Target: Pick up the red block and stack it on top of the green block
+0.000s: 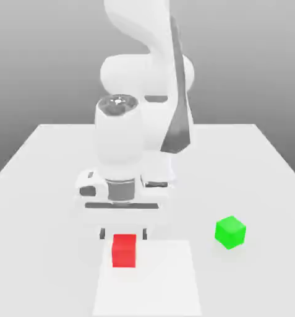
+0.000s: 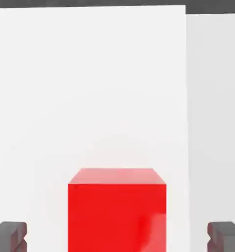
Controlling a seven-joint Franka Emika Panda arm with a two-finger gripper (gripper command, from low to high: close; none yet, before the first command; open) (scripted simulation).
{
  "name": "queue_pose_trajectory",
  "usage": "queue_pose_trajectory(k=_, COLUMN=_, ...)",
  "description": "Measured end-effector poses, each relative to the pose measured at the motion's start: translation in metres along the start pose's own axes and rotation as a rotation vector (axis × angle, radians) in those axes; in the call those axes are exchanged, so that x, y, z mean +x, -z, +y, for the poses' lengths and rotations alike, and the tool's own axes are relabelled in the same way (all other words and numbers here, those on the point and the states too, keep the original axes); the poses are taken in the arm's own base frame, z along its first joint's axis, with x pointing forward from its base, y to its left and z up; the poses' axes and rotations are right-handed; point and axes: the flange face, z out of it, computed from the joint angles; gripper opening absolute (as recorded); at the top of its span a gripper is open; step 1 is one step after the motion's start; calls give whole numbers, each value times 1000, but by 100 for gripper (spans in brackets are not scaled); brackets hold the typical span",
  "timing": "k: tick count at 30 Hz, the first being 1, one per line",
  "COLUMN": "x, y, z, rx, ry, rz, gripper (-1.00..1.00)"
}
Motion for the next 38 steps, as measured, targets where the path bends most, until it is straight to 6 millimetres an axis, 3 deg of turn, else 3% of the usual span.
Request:
queue_pose_trajectory(k=1, x=-1, y=-10, z=1, rx=0, ry=-1, rz=-1, gripper=0)
queue_pose_trajectory(k=2, x=-1, y=-14, z=1, rx=0, ry=-1, rz=-1, gripper=-100)
queue_pose_trajectory(k=9, x=-1, y=-13, z=1, rx=-1, ry=-1, rz=-1, gripper=-100)
queue_pose_trajectory(k=16, x=-1, y=44, z=1, rx=0, ry=-6, rz=-2, gripper=-100)
queue_pose_trajectory(k=17, x=-12, y=50, z=-10, rx=3, ry=5, rz=-4, gripper=-100)
queue_pose_trajectory(k=19, x=-50, y=58, z=-45, rx=7, ry=65, rz=-10, gripper=-100)
queue_pose_trajectory(k=22, x=-102, y=69, z=-78, rx=10, ry=100, rz=-14, gripper=-100)
queue_pose_trajectory(k=27, x=-210, y=85, z=-114, rx=3, ry=189, rz=-7, gripper=-100)
queue_pose_trajectory(k=29, x=-229, y=77, z=-117, rx=1, ry=204, rz=-2, gripper=-100)
queue_pose_trajectory(k=34, x=-235, y=35, z=-118, rx=0, ry=208, rz=1, gripper=-100)
queue_pose_trajectory(k=35, x=-235, y=27, z=-117, rx=0, ry=209, rz=0, gripper=100)
queue_pose_trajectory(k=38, x=-234, y=27, z=-117, rx=0, ry=205, rz=0, gripper=100)
